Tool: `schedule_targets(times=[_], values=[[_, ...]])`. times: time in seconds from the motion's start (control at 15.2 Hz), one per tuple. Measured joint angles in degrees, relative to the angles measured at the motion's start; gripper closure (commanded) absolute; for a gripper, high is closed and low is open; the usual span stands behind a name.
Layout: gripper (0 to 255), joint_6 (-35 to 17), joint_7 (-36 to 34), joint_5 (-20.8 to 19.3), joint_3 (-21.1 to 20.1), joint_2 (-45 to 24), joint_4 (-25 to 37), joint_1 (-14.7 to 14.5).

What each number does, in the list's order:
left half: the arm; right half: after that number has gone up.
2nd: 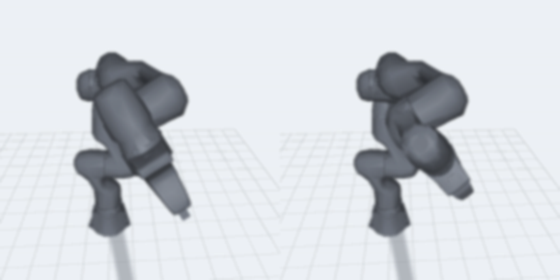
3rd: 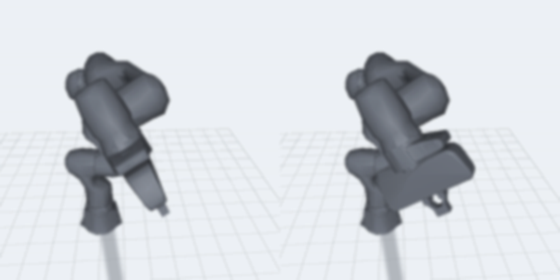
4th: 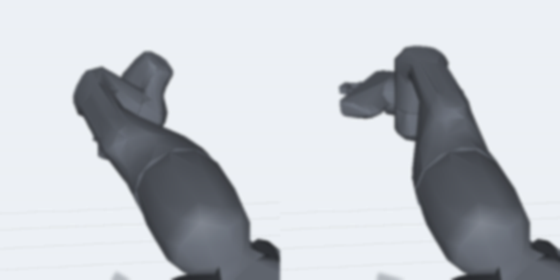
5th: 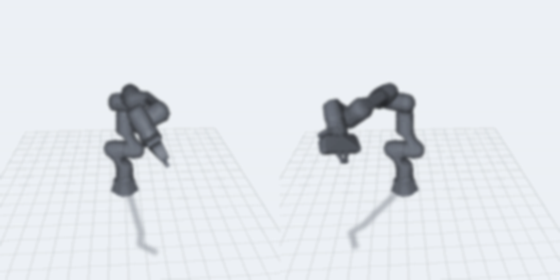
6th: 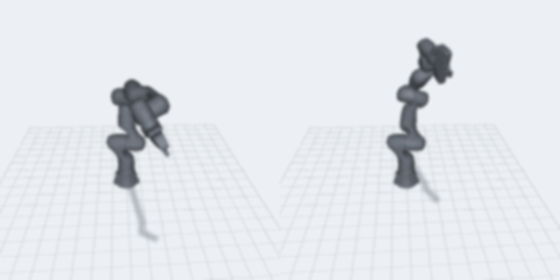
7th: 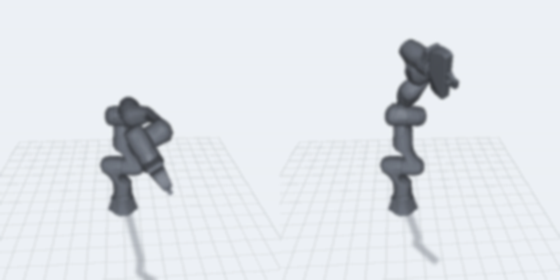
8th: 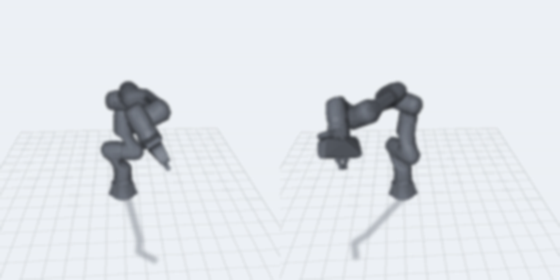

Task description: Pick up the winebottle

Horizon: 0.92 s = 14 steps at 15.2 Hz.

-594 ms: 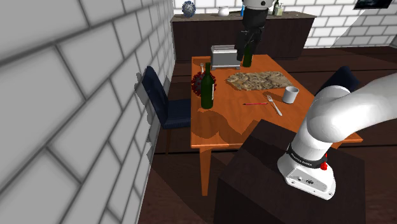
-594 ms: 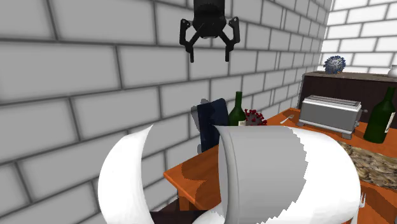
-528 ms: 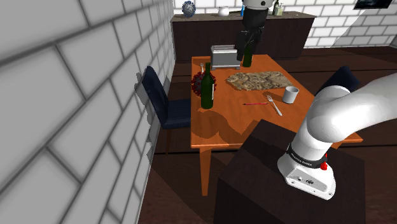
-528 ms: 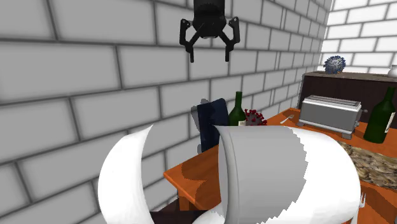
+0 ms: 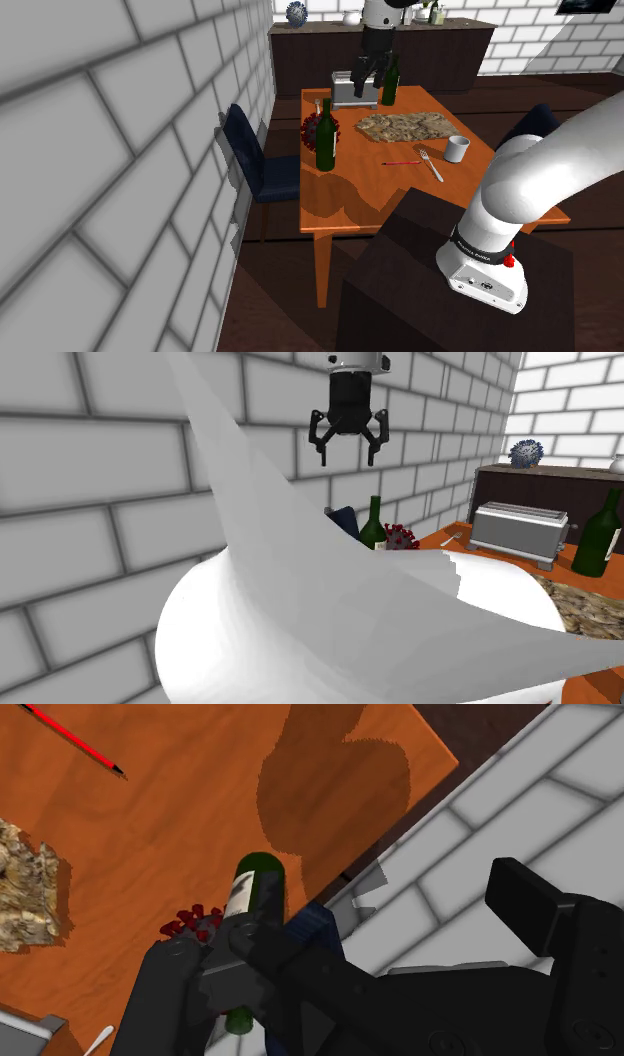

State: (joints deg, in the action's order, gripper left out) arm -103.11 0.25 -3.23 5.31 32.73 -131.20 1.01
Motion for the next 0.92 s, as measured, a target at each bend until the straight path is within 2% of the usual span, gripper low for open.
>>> schedule_targets(times=[0.46,0.66,0.92], values=[[0,-7.16,4.83,1.45,4.37,-14.4,7.53,0.39],[0,-9.82,6.82,2.89,5.78,-20.27,10.75,0.49],[0,-11.62,10.68,5.74,7.9,-29.67,18.08,1.22]])
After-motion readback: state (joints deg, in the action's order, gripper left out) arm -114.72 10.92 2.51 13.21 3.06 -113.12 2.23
